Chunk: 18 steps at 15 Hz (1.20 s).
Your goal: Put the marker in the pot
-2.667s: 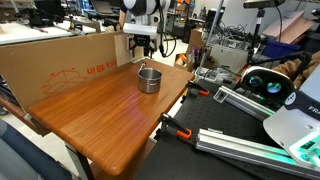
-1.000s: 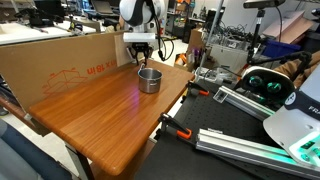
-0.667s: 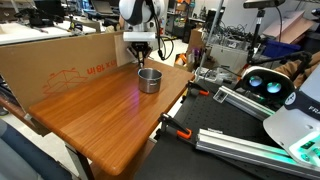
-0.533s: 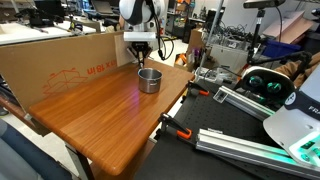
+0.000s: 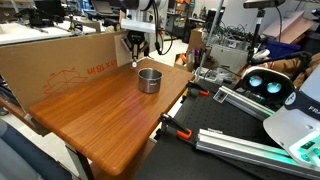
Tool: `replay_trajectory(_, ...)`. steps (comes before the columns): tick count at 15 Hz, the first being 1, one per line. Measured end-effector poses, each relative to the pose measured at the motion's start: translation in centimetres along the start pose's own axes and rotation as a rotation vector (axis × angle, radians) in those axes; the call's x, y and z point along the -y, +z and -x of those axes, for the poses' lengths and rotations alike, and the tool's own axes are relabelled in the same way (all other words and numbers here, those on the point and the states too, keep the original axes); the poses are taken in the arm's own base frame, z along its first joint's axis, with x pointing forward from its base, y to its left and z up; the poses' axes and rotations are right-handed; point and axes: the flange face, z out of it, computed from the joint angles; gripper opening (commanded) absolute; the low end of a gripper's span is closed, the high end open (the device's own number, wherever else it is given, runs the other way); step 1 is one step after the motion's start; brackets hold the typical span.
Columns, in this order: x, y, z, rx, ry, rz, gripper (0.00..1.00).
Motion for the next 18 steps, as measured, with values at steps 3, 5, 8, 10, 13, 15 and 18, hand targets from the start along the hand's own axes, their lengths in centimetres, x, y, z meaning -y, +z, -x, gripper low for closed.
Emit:
replay_trajectory(3, -0.7, -4.3, 1.7, 0.013, -0.046, -0.070, 0.05)
replay_trajectory(5, -1.9, -6.9, 2.9, -0.005, -0.073, -0.091, 0.05)
replay_trajectory(8, -4.2, -9.3, 4.9, -0.064, -0.100, -0.109, 0.05)
replay_trajectory(10, -5.5, -9.9, 6.6, -0.100, -0.132, -0.108, 0.05)
replay_trajectory(13, -7.0, -9.7, 9.2, -0.199, -0.195, -0.117, 0.05)
replay_trajectory(15, -7.8, -9.1, 10.9, -0.269, -0.230, -0.130, 0.05)
replay_trajectory(18, -9.2, -7.9, 12.6, -0.334, -0.269, -0.137, 0.05)
